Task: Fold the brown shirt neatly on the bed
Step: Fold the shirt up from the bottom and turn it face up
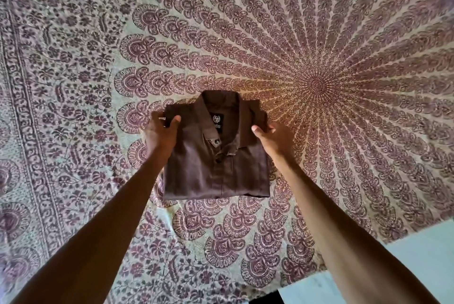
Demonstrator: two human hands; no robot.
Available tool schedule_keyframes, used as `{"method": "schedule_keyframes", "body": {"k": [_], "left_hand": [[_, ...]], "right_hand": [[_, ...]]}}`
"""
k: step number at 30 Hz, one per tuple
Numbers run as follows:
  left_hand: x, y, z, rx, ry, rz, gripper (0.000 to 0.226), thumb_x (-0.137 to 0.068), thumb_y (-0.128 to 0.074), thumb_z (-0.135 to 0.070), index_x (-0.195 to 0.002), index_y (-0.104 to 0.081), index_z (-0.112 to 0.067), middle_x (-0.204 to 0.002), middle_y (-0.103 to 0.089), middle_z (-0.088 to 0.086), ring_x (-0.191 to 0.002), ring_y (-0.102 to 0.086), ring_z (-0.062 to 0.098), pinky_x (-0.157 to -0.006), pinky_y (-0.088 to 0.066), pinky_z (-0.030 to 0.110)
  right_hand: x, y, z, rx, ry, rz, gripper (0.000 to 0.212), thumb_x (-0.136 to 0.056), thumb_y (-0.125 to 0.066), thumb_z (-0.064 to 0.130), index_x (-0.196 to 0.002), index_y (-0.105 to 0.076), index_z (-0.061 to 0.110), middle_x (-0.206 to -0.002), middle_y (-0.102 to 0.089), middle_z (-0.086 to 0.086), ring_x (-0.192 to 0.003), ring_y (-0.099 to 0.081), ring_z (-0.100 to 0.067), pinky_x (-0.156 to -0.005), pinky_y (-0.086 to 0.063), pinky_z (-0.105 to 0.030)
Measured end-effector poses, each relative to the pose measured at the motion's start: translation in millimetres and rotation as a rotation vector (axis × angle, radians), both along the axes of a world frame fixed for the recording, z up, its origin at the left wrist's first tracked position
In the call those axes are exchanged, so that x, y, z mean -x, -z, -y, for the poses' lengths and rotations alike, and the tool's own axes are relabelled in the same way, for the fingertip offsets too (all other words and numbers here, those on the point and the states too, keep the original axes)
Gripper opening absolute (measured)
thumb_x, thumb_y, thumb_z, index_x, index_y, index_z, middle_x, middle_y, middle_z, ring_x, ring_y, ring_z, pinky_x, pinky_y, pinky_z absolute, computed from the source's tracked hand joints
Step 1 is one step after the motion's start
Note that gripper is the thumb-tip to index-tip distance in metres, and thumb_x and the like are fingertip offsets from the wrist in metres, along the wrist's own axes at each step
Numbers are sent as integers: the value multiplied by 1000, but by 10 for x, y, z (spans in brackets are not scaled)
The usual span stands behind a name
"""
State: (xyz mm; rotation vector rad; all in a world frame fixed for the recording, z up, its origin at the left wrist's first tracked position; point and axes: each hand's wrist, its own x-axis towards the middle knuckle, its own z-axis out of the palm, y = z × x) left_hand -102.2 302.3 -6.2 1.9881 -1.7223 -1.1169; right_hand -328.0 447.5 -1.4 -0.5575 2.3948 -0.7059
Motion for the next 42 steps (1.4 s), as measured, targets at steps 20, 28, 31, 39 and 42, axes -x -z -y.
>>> {"method": "schedule_keyframes", "body": {"k": [20,28,31,39,42], "left_hand": [[-82,24,452,-565,-141,-482,22,-96,-53,-26,-110,-61,-12,-108,-67,10,-98,-65,22,-88,-53,34],[-112,122,507,-463,36,-307,17,-89,-64,-32,-80,-57,-19,-82,-62,4,-76,-56,17,-66,-45,29],[-94,87,497,-405,4,-320,16,-88,-64,-32,-79,-61,-19,-71,-64,-9,-69,-60,7,-65,-48,25],[-252,130,194,-274,-34,-108,38,-85,-47,-58,-77,-61,-23,-80,-61,11,-80,-62,28,-79,-55,56],[-296,82,-67,-242,79,43,39,-99,-42,-40,-105,-64,-9,-95,-64,17,-90,-60,32,-78,-45,34]], "right_hand": [[38,-62,379,203,382,856,18,-91,-63,16,-108,-69,16,-108,-72,-11,-95,-68,-26,-89,-53,-38],[119,186,444,32,275,510,21,-94,-56,14,-111,-68,8,-101,-68,-11,-95,-63,-26,-80,-50,-37],[118,209,434,96,233,433,22,-97,-54,15,-114,-67,11,-95,-66,-4,-85,-61,-19,-71,-49,-26],[-36,79,86,77,115,308,33,-100,-45,42,-81,-57,17,-82,-54,4,-72,-48,-10,-67,-37,-29],[-116,100,-91,82,134,456,38,-99,-51,38,-129,-56,16,-121,-59,6,-111,-56,-14,-94,-42,-30]]}}
